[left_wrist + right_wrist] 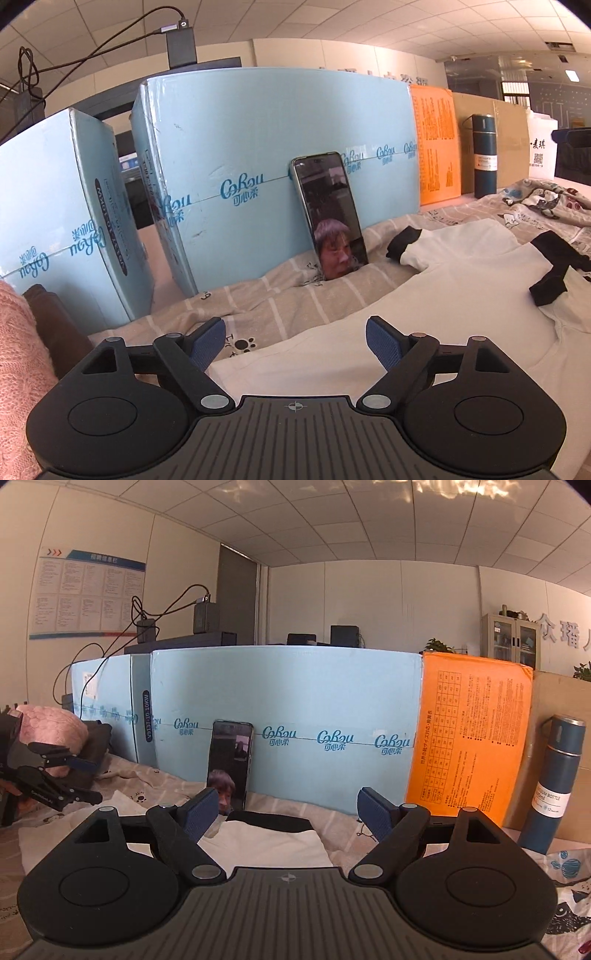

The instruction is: Fold clothes

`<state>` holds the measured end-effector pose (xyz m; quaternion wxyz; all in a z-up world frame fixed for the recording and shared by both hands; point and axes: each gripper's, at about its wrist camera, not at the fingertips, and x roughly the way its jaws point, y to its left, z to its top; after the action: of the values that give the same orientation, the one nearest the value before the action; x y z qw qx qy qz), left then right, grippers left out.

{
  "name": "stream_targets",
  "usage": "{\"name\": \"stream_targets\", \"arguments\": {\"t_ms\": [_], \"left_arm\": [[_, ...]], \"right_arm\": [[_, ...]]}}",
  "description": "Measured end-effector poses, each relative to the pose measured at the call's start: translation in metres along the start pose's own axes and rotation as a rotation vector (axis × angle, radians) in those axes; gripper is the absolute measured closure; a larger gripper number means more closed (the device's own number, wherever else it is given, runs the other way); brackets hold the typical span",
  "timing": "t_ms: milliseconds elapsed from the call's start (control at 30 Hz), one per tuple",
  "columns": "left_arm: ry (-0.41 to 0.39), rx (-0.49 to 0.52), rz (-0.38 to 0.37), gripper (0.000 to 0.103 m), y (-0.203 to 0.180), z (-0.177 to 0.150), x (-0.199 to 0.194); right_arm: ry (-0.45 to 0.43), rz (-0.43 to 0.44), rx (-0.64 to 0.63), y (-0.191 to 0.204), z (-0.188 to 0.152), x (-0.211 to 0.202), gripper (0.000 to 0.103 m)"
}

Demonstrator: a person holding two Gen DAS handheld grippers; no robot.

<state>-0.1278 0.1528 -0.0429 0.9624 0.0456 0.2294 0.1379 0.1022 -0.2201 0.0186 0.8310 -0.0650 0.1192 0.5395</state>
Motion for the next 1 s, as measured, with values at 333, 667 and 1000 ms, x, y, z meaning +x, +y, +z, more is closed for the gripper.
{"name": "stream_targets", "arguments": {"t_ms": [333, 667, 1000], "left_arm": [[0.013, -0.171, -0.574, 0.017, -0.104, 0.031, 0.023], [0.152, -0.049, -0.573, 0.044, -0.172, 0.014, 0.068], [-0.049, -0.045, -0.703, 0.090, -0.168, 0.011, -0.005]], "right_arm": [[0.316, 0.113, 0.137, 0.006, -0.068, 0.018, 0.022], [0.336, 0.233, 0.331, -0.011, -0.105, 0.042, 0.053], [0.151, 0.261, 0.230, 0.025, -0.080, -0.015, 0.092]]}}
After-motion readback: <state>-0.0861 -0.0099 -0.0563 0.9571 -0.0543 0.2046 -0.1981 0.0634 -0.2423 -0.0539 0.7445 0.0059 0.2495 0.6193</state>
